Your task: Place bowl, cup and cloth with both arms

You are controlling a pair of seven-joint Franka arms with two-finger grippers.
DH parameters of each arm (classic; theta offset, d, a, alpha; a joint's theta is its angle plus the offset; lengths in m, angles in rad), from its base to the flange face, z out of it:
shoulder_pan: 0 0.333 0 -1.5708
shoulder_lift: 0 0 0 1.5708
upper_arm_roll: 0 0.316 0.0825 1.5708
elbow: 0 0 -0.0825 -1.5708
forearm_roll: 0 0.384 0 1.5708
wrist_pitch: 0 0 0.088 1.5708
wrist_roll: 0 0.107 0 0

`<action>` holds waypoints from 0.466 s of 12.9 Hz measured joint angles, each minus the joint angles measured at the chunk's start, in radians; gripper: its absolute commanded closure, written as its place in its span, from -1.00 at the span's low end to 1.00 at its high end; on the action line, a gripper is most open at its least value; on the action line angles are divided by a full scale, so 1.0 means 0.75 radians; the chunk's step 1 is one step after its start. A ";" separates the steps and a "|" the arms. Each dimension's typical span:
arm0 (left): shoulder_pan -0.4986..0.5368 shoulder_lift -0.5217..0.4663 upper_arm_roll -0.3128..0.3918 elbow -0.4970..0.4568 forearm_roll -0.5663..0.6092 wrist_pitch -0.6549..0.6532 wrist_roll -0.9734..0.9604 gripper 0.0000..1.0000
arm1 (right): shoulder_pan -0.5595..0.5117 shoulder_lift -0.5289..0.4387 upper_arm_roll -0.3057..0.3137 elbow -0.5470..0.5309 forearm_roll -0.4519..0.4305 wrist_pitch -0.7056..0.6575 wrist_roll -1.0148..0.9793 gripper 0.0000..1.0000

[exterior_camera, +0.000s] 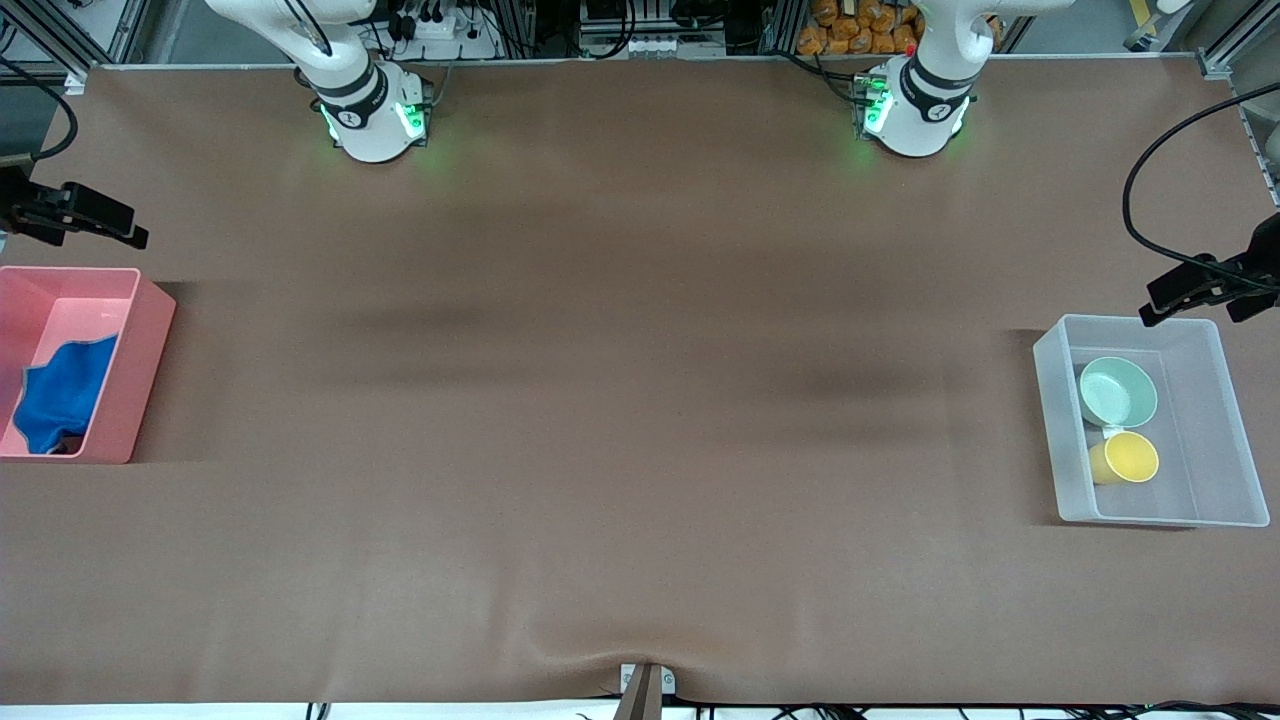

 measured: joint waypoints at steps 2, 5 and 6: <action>0.000 0.001 0.001 0.003 0.000 0.000 0.000 -1.00 | -0.008 0.000 0.012 0.008 -0.002 0.001 0.000 -1.00; 0.000 0.001 0.001 0.021 0.000 0.000 0.000 -1.00 | -0.013 0.004 0.012 0.082 -0.002 -0.027 0.002 -1.00; 0.000 0.000 0.001 0.024 0.000 0.000 0.000 -1.00 | -0.015 0.006 0.012 0.113 -0.002 -0.062 0.005 -1.00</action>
